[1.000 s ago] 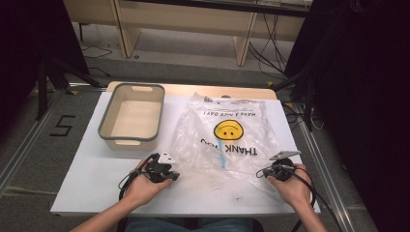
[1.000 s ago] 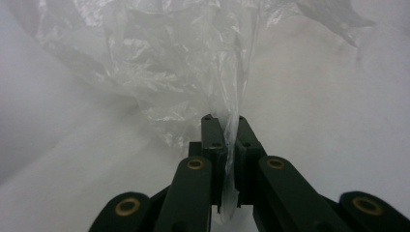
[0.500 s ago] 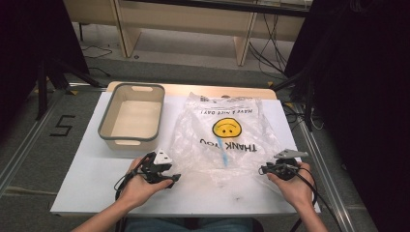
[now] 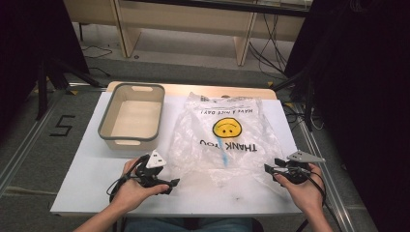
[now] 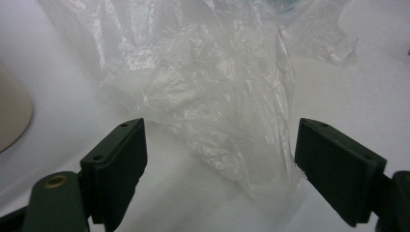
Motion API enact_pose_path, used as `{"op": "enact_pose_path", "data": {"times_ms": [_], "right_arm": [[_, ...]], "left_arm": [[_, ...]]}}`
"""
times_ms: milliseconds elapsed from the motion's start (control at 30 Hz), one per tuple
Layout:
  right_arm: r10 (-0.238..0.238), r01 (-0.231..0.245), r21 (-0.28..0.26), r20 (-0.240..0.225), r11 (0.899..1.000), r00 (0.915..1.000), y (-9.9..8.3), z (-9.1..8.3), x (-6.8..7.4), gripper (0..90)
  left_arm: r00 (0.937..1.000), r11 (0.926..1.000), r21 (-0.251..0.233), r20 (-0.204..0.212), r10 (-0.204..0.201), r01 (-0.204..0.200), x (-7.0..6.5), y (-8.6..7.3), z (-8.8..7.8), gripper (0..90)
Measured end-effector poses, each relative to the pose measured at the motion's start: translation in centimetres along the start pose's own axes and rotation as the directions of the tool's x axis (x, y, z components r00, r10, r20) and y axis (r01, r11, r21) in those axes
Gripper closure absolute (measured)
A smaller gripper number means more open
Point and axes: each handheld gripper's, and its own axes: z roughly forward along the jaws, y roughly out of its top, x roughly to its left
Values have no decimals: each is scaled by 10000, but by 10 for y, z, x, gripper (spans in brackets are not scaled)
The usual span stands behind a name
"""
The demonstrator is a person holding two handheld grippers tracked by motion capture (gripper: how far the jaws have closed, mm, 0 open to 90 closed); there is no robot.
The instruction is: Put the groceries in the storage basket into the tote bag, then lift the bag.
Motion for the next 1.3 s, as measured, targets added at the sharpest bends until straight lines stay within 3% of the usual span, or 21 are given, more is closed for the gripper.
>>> {"op": "enact_pose_path", "data": {"times_ms": [133,233,967,1300], "right_arm": [[-119,122,-75,356,9999,9993,1,1,2,365],[-133,136,-84,346,9999,9993,1,2,3,348],[9,-8,-13,416,10000,9991,-1,-3,4,331],[23,-30,315,204,9995,9998,-9,-7,3,309]], "left_arm": [[9999,9999,-95,17,-118,119,2,-2,-2,169],[9999,9998,-133,35,-127,127,3,-2,-1,164],[9999,9997,-175,44,-162,162,3,-2,2,168],[9997,9990,367,76,-251,248,-3,-5,8,180]]}}
